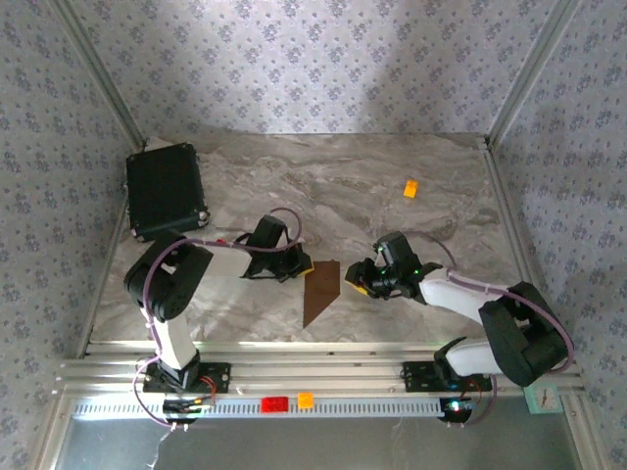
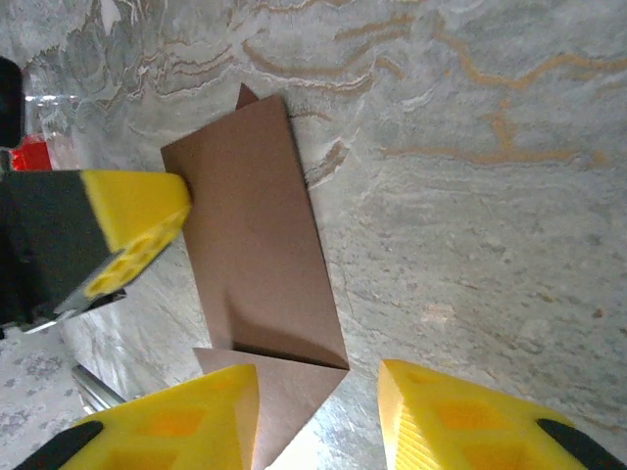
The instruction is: Fold a paper plane with a square sheet of paper (pick it up from the middle)
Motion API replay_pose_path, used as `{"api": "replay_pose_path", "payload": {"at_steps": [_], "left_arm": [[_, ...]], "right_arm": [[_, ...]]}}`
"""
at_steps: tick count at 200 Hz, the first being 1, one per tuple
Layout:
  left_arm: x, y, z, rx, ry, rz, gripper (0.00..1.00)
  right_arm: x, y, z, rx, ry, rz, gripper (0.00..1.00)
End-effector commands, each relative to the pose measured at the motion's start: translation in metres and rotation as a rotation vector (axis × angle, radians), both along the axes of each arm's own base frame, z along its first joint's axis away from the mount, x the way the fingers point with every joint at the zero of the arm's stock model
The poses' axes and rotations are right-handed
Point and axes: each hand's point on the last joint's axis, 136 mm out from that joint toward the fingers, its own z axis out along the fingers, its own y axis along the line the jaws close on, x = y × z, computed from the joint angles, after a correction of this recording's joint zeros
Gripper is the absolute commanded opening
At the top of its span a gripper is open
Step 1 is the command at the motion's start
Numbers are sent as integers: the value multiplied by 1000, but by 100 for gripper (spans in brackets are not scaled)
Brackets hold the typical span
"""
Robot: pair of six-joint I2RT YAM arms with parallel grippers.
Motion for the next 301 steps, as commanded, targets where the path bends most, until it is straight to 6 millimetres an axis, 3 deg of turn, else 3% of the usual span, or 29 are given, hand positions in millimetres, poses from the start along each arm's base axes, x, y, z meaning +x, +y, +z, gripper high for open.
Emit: {"api": "replay_pose_path", "payload": {"at_steps": [1, 129, 174, 212, 237, 301], "left_arm": [[-5, 1, -9, 9, 7, -8, 0], [-17, 13, -28, 40, 46, 22, 0], [-20, 13, -32, 26, 63, 29, 0], [-19, 12, -29, 24, 56, 25, 0], [-20, 13, -30, 27, 59, 24, 0], [-20, 13, -31, 27, 57, 21, 0]], "right_arm": [[0, 5, 5, 13, 24, 57, 42], [-13, 32, -8, 8, 88, 156, 43], [9, 19, -10, -93, 45, 130, 44], [30, 29, -9, -88, 20, 154, 43], [34, 29, -21, -130, 47, 155, 43], [16, 46, -28, -156, 67, 222, 42]]}}
